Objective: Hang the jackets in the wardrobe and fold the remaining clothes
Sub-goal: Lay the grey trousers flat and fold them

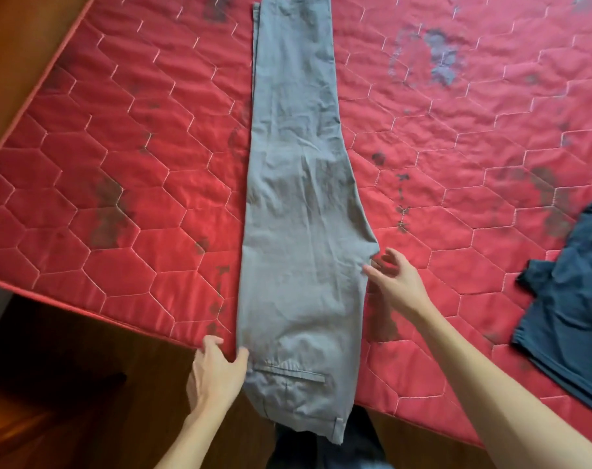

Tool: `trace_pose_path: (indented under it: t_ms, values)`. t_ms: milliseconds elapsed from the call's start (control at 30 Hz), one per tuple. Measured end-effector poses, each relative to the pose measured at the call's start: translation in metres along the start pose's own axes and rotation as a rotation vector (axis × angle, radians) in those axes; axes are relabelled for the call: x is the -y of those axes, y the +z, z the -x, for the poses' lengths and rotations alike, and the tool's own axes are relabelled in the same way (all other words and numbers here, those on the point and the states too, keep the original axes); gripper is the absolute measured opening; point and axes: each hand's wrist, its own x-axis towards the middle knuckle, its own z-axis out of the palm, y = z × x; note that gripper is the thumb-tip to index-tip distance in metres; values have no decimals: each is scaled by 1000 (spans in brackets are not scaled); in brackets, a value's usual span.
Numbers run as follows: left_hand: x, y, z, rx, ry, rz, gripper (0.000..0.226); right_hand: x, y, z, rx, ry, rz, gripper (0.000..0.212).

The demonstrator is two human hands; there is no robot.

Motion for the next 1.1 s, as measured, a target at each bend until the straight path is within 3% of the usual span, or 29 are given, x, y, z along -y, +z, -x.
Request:
trace_pose_path:
  t_ms: [100, 200, 233, 333, 400, 467, 600, 733, 833, 900, 1033, 1100]
  values:
    - [-26, -5, -11, -245, 186, 168, 32, 21, -10, -31, 29, -93, 43, 62]
    - [-60, 1, -34, -294, 453, 140, 39, 36, -13, -51, 96, -186, 62, 25]
    - [-73, 5, -41, -284, 552, 72, 41, 40, -14, -55, 121, -200, 21, 22]
    - [-105, 21, -58, -235, 778, -160, 49, 51, -17, -62, 247, -119, -102, 43]
    - [-119, 32, -62, -178, 839, -296, 56, 52, -18, -67, 322, -32, -20, 44]
    - [-123, 41, -65, -137, 836, -402, 61, 48, -19, -72, 414, 9, 93, 31]
    - [-114, 51, -69, -132, 814, -492, 65, 38, -28, -79, 563, 30, 396, 69]
    - [-107, 51, -73, -129, 840, -501, 68, 46, -56, -91, 581, -75, 670, 62]
    - [-105, 52, -72, -152, 828, -520, 68, 47, -73, -97, 598, -157, 842, 34]
    - [-107, 55, -69, -151, 806, -510, 68, 37, -79, -92, 597, -127, 835, 25]
    - [-97, 56, -53, -189, 692, -431, 65, 5, -71, -63, 260, -178, 572, 26]
    - [-82, 55, -41, -201, 638, -380, 63, -10, -55, -38, 223, -143, 488, 27]
